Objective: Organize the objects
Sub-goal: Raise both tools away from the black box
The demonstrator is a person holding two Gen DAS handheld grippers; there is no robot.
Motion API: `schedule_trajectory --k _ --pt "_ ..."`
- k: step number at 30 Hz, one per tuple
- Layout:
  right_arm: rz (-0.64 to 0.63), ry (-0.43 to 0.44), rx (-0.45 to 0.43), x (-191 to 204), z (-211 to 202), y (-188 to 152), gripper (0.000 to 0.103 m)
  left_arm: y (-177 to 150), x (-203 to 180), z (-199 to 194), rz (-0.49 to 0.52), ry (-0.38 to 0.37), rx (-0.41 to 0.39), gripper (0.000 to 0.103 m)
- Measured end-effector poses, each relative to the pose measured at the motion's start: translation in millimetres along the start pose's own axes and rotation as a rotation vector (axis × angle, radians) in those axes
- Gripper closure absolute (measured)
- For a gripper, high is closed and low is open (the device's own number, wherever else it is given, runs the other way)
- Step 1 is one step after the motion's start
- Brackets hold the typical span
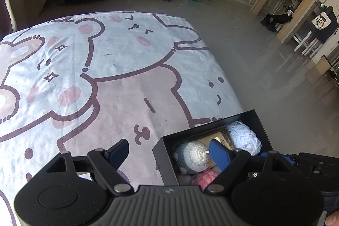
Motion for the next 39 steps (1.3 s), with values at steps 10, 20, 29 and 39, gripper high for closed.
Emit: schedule_trajectory --k 10,20,29,39 --pt "0.084 -0.039 -0.076 -4.3 -46.0 13.8 0.028 4.1 16.3 -41.5 -0.007 0.051 -0.027 0.019" --pt "0.075 -0.113 -0.120 -2.1 -90.0 0.9 0.020 -5.0 24.5 -97.4 -0.021 0.086 -0.060 0.014" --pt "0.070 -0.129 -0.154 7.2 -125.2 -17.0 0.008 -28.5 6.7 -128.5 0.036 0.105 -0.067 0.005" --pt "0.043 -0.173 -0.168 6.6 -153.6 -41.0 0.003 -56.4 5.9 -152.0 0.049 0.131 -0.069 0.003"
Point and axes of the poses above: each gripper's, at about its wrist camera, not at the fingertips, and z roughly the way its jaws point, x to its left, y to its top, the point moved 10 cm from there along z, roughly the way its jaws point, and after that the axes turned 3 degrees about x, right-handed, at the moved point
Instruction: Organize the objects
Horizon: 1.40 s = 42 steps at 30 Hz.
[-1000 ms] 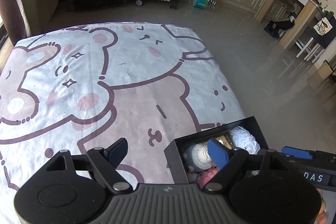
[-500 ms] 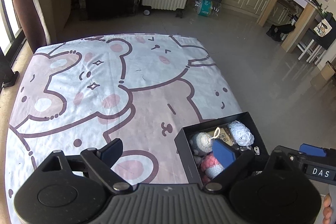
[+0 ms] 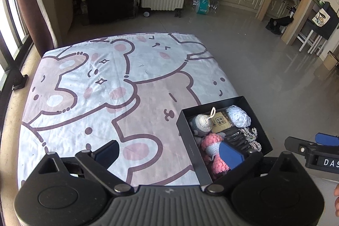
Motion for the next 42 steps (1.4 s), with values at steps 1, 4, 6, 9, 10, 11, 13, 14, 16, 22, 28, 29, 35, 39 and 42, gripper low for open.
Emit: schedule_trajectory --k 1,4,6,9,10,11,13,14,16,22,28,29,35,39,42 --pt "-0.001 0.000 -0.002 -1.6 -3.1 -1.6 0.003 -1.8 -0.1 -1.9 0.007 0.008 -0.002 0.003" --pt "-0.003 -0.004 -0.006 -5.1 -10.1 -6.4 0.000 -7.1 -1.6 -6.6 0.039 0.034 -0.005 0.003" --pt "-0.011 -0.017 -0.010 -7.2 -14.6 -9.6 0.000 -10.9 -3.2 -8.4 0.048 0.028 0.001 0.003" --pt "-0.027 -0.047 -0.012 -9.9 -21.1 -14.1 0.000 -15.0 -5.0 -11.7 0.053 0.019 -0.001 0.003" --pt "-0.030 -0.054 -0.012 -10.6 -22.8 -15.4 0.000 -15.5 -4.9 -13.0 0.054 0.025 -0.005 0.003" --pt "-0.032 -0.057 -0.011 -11.3 -24.6 -17.0 0.000 -15.8 -4.8 -14.5 0.058 0.044 -0.012 0.003" --pt "-0.031 -0.047 -0.008 -11.5 -28.1 -20.0 0.000 -15.9 -3.8 -17.2 0.068 0.075 -0.029 0.003" --pt "-0.033 -0.044 -0.008 -11.3 -29.9 -21.1 0.000 -16.0 -3.9 -18.4 0.070 0.079 -0.034 0.003" --pt "-0.036 -0.046 -0.009 -11.4 -33.3 -22.9 0.000 -17.1 -4.2 -19.8 0.073 0.075 -0.035 0.003" --pt "-0.031 -0.059 -0.033 -12.6 -42.6 -26.7 0.000 -19.9 -6.3 -20.5 0.078 0.051 -0.029 0.003" --pt "-0.034 -0.080 -0.036 -11.5 -40.0 -26.6 0.000 -24.2 -12.0 -16.2 0.114 0.054 -0.009 0.003" --pt "-0.037 -0.083 -0.034 -11.2 -39.4 -26.9 0.000 -24.9 -12.9 -15.8 0.118 0.052 -0.007 0.003" --pt "-0.045 -0.102 -0.017 -9.9 -36.1 -29.0 0.000 -29.1 -14.6 -12.2 0.122 0.049 0.013 0.003" --pt "-0.033 -0.106 -0.013 -11.7 -36.0 -29.9 0.000 -30.1 -12.4 -11.1 0.111 0.051 0.022 0.003" --pt "-0.024 -0.106 -0.006 -12.9 -35.3 -31.2 0.000 -30.3 -11.1 -10.8 0.102 0.047 0.028 0.003"
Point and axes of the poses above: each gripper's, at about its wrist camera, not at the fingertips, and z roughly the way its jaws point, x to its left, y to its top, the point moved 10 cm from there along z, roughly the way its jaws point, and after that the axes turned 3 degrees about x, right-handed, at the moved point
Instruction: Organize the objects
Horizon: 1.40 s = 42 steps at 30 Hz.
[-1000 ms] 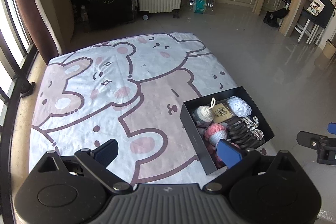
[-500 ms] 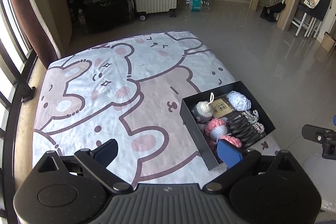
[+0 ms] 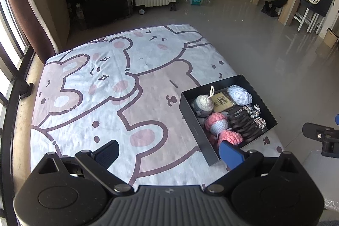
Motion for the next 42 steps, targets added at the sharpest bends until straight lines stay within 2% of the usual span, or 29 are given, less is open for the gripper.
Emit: schedule_trajectory --k 42 --pt "0.000 0.005 0.011 0.5 2.1 -2.2 0.000 -1.4 2.1 3.2 -0.015 -0.005 0.018 0.003"
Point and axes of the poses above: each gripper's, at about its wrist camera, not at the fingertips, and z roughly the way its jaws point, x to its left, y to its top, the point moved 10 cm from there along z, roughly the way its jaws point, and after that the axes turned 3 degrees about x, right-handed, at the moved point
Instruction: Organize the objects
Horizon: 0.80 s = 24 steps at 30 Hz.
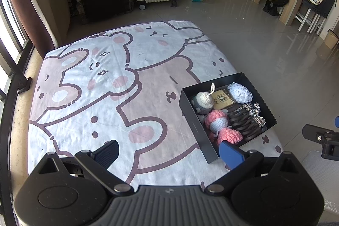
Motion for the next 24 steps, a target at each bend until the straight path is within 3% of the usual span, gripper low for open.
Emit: schedule_trajectory --k 24 --pt "0.000 0.000 0.001 0.0 0.3 0.0 0.000 -3.4 -1.5 1.0 0.000 0.000 0.002 0.003"
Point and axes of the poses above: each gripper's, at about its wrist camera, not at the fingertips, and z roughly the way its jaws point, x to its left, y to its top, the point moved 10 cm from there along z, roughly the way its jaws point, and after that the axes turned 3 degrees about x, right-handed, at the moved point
